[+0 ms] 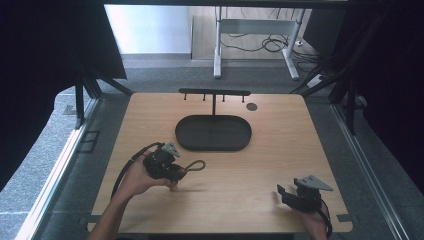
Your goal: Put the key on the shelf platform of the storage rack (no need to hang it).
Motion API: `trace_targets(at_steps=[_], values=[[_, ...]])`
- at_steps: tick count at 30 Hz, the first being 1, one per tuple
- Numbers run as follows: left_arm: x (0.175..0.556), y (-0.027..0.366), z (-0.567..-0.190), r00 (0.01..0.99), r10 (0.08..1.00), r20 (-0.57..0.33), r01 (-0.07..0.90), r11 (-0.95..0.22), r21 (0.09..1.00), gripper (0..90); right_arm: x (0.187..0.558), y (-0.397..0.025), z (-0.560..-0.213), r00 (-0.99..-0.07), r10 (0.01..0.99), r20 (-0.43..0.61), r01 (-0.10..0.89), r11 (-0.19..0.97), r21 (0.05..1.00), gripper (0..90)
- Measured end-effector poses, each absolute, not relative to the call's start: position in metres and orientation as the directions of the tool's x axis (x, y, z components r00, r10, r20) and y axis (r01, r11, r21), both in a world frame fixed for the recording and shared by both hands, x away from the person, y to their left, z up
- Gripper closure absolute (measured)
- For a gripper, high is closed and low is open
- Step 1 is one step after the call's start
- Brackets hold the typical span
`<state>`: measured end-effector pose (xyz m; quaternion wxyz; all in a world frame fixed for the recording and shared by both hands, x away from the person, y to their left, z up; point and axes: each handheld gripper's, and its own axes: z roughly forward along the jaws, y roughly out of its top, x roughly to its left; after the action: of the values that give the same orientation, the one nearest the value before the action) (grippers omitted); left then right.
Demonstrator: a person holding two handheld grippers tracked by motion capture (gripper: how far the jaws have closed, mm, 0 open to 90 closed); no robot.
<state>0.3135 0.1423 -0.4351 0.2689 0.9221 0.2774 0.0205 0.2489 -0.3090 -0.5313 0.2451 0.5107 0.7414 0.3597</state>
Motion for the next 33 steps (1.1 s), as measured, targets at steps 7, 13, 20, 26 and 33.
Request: trace_targets(at_steps=[7,13,20,26,33], values=[[0.315,0.143,-0.429,0.846,0.523,-0.106,0.495,-0.694,0.523,66.6,0.249,-0.309,-0.531,-0.36,0.933,0.006,0.581,0.22,0.783,30.5],[0.316,0.141,-0.423,0.849,0.519,-0.101,0.487,-0.694,0.53,66.7,0.249,-0.308,-0.532,-0.359,0.933,0.006,0.582,0.219,0.783,30.5],[0.317,0.14,-0.415,0.851,0.518,-0.087,0.479,-0.697,0.534,66.6,0.249,-0.309,-0.532,-0.359,0.933,0.005,0.583,0.22,0.782,30.5],[0.319,0.137,-0.408,0.855,0.513,-0.077,0.469,-0.702,0.535,66.6,0.25,-0.309,-0.533,-0.362,0.932,0.001,0.582,0.225,0.781,30.5],[0.323,0.133,-0.4,0.859,0.506,-0.072,0.459,-0.703,0.543,66.6,0.249,-0.309,-0.533,-0.358,0.934,0.003,0.583,0.22,0.782,30.5]])
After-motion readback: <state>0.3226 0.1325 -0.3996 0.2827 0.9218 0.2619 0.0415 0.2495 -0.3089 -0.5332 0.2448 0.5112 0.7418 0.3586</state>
